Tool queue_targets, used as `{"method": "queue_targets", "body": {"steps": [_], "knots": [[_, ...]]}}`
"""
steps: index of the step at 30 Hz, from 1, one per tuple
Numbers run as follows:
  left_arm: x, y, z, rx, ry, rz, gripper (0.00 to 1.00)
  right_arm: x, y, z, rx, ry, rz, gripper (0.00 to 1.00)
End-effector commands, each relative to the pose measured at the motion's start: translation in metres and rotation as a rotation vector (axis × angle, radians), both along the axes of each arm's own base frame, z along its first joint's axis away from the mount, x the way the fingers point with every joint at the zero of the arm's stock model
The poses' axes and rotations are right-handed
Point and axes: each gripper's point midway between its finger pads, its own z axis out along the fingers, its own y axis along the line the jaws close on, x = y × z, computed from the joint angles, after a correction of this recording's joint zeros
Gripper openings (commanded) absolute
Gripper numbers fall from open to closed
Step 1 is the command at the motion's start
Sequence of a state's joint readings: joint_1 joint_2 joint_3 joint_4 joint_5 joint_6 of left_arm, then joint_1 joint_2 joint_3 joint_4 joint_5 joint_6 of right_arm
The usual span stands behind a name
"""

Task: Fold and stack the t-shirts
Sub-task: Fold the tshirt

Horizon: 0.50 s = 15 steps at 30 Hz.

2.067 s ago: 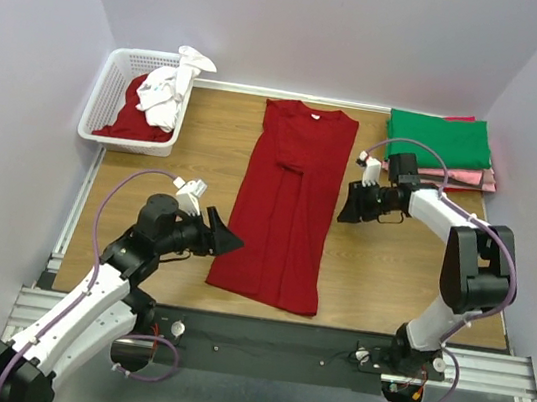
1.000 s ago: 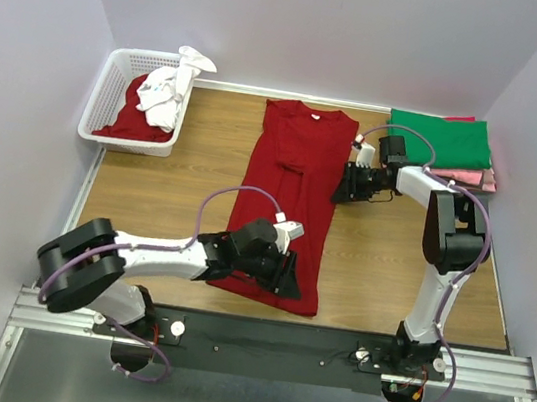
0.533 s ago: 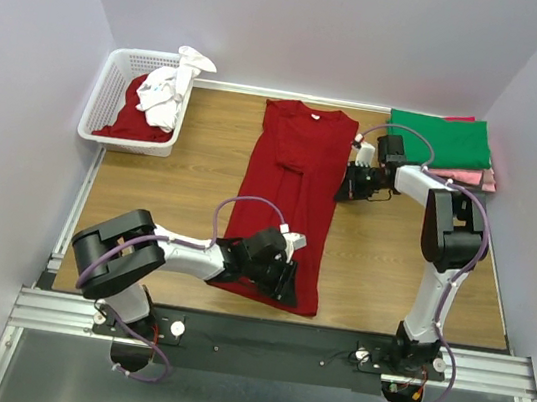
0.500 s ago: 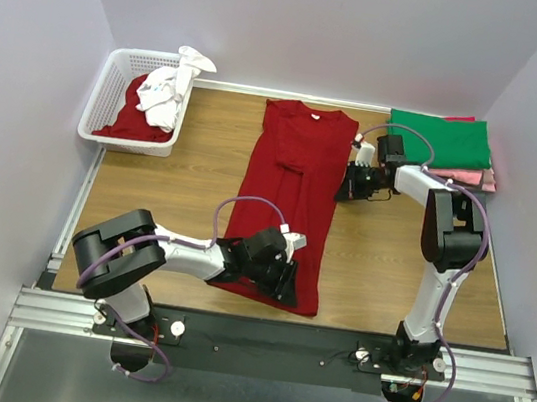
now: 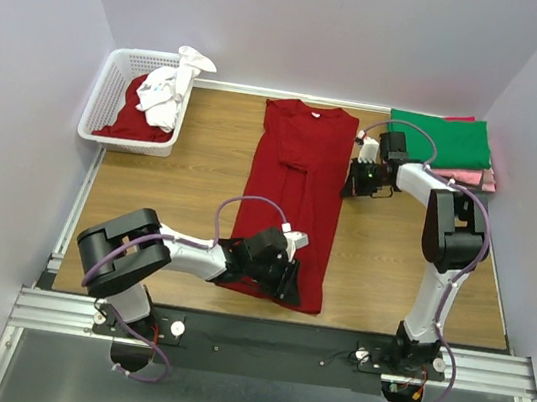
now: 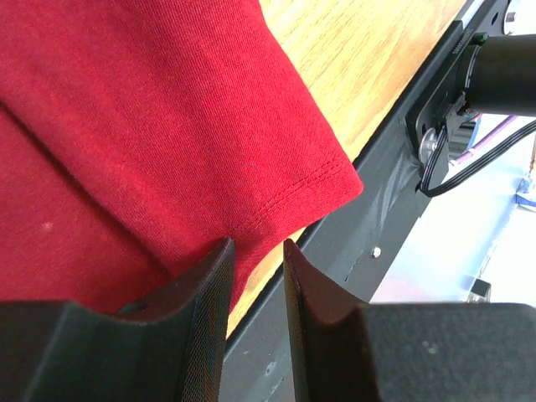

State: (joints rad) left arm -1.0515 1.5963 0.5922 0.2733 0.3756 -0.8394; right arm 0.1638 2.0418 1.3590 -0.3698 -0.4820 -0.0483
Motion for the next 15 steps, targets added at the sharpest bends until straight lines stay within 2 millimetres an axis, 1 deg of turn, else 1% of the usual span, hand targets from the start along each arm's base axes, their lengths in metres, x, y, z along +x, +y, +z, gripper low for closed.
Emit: {"method": "queue_targets", "body": {"steps": [1,3,4,5,6,7,8,9,10,11,12,13,14,15], "knots": [[-0.007,0.010,-0.017,0.060,0.016,-0.018,0.38,0.019,-0.029,-0.003,-0.143,-0.072,-0.025,0.06],[-0.003,0.003,-0.003,0.023,-0.016,-0.026,0.43,0.023,-0.028,-0.002,-0.144,-0.085,-0.011,0.07],[0.000,-0.001,0.008,-0.007,-0.039,-0.028,0.47,0.024,-0.028,-0.001,-0.143,-0.087,-0.007,0.08],[0.003,-0.007,0.019,-0.035,-0.066,-0.039,0.55,0.026,-0.026,0.000,-0.137,-0.092,0.001,0.14],[0.006,-0.011,0.030,-0.061,-0.091,-0.042,0.59,0.027,-0.025,0.001,-0.139,-0.099,0.016,0.18],[0.011,-0.018,0.054,-0.116,-0.132,-0.045,0.64,0.026,-0.025,0.006,-0.131,-0.106,0.026,0.28],[0.014,-0.021,0.066,-0.137,-0.162,-0.045,0.67,0.024,-0.022,0.007,-0.124,-0.105,0.041,0.33],[0.016,-0.020,0.076,-0.136,-0.185,-0.045,0.68,0.025,-0.021,0.016,-0.115,-0.124,0.053,0.37],[0.024,-0.019,0.098,-0.166,-0.260,-0.034,0.71,0.023,-0.020,0.021,-0.113,-0.136,0.077,0.41],[0.031,-0.020,0.117,-0.186,-0.310,-0.019,0.73,0.017,-0.018,0.025,-0.103,-0.125,0.098,0.46],[0.033,-0.013,0.123,-0.158,-0.336,-0.011,0.76,0.015,-0.017,0.036,-0.099,-0.140,0.112,0.54],[0.047,-0.005,0.152,-0.169,-0.461,0.030,0.78,0.012,-0.018,0.040,-0.105,-0.149,0.143,0.58],[0.055,0.004,0.161,-0.143,-0.514,0.059,0.82,0.001,-0.015,0.046,-0.095,-0.130,0.171,0.65],[0.059,0.020,0.161,-0.074,-0.556,0.073,0.85,-0.006,-0.016,0.055,-0.099,-0.151,0.205,0.68]]}}
